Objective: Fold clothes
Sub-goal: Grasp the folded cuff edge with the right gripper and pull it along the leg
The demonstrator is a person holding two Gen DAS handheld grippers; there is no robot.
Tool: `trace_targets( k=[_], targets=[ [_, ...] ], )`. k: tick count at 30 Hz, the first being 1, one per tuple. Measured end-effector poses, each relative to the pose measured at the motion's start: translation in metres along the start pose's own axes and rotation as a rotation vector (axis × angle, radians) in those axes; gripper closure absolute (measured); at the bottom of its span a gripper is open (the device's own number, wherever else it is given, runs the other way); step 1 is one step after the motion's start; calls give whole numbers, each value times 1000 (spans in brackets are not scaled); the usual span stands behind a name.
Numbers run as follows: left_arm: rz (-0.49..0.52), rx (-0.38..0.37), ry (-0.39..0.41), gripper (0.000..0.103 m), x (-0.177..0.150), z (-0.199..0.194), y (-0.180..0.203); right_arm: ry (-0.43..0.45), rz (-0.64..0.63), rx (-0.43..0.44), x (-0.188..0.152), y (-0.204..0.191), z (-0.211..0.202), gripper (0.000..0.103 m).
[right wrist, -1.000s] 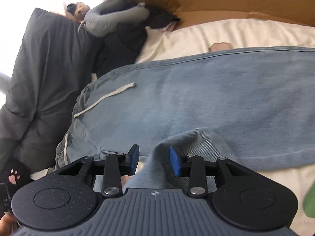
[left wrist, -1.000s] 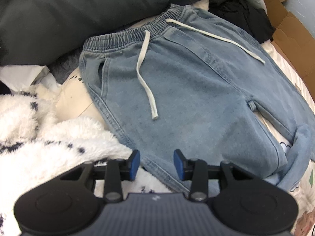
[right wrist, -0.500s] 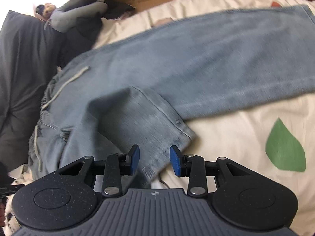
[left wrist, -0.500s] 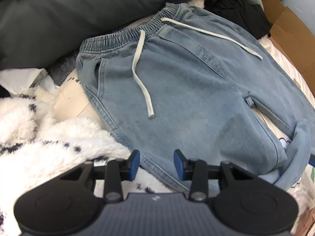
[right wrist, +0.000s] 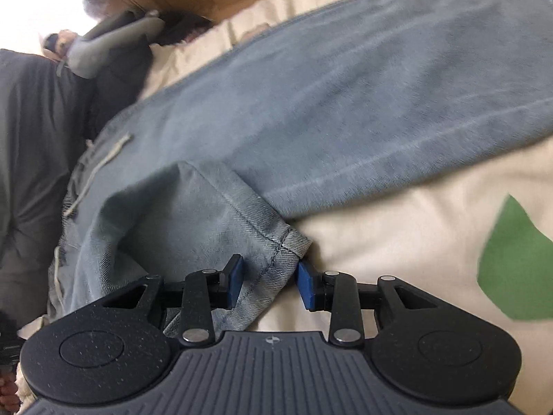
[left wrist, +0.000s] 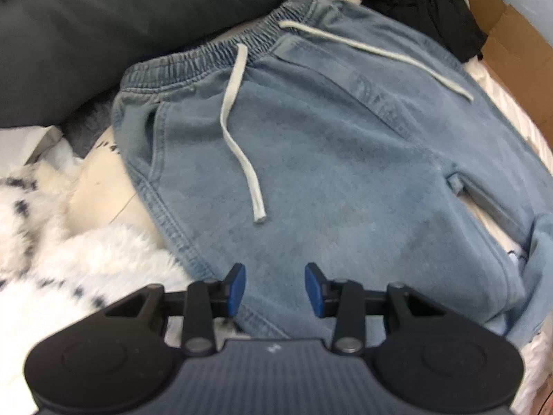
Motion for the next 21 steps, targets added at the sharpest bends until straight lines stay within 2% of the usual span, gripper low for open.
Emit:
trace_targets(
  k=[4, 6, 11, 16, 21],
  targets=[
    [12, 36, -69, 61, 2, 27, 3, 34, 41, 59, 1, 12, -2, 66],
    [4, 40, -99, 61, 2, 35, 4, 25, 37, 41, 2, 11, -3, 86],
    [18, 57, -123, 61, 9, 33, 7, 32, 9, 15, 2, -3, -16, 96],
    [34, 36, -84, 61, 14, 20, 9, 60, -38, -5, -5, -19, -47, 101],
    [97, 68, -18, 61, 8, 1, 2, 88, -69, -58, -16, -30, -88, 102]
  ],
)
Point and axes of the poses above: each gripper's, at about its wrist camera, not at the fingertips, and z roughly the way its jaws point, y to its right, x to its top, the point moved 2 cm from there along z, roughly the way its jaws point, and after that the axes turned 11 degrees about x, right-handed, at the moved point
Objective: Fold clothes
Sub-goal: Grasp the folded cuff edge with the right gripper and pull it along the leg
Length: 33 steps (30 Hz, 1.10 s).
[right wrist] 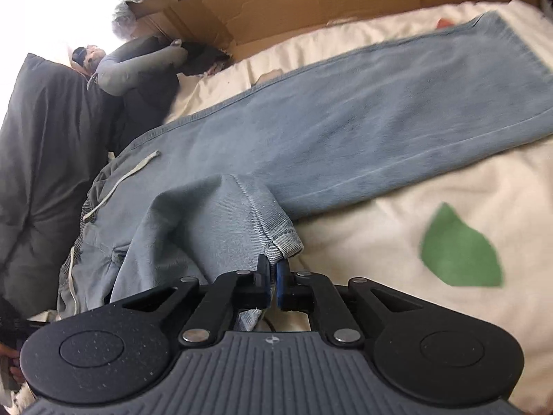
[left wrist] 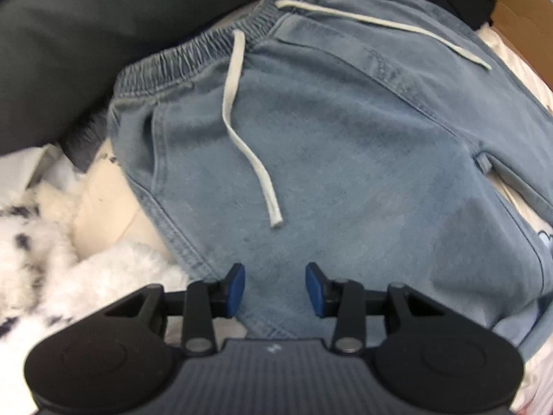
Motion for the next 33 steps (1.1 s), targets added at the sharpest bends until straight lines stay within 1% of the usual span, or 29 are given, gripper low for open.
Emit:
trace_targets(
  k=[3, 7, 10, 13, 17, 21, 27, 30, 33],
  targets=[
    [-21, -8, 28, 61, 0, -13, -8, 14, -20, -37, -4, -5, -28, 102],
    [-60, -11, 50, 61, -4, -29, -18, 53, -36, -87, 3, -8, -72, 103],
    [-77, -10, 58, 61, -2, -32, -20, 75, -41, -119, 7, -7, -105, 103],
    [-83, -14, 70, 61, -3, -39, -21, 95, -54, -149, 11, -8, -136, 103],
    [-78, -22, 88, 61, -4, -47, -20, 108, -72, -165, 10, -14, -167, 103],
    [-75, -26, 100, 61, -7, -50, -19, 113, -94, -178, 8, -24, -194, 103],
    [-83, -33, 99, 61, -12, -49, -18, 84, -123, -188, 2, -42, -223, 103],
    [-85, -34, 91, 61, -15, -46, -16, 85, -109, -200, -3, -47, -235, 103],
    [-85, -35, 83, 61, -17, -41, -15, 83, -84, -230, -9, -41, -237, 103]
  ],
)
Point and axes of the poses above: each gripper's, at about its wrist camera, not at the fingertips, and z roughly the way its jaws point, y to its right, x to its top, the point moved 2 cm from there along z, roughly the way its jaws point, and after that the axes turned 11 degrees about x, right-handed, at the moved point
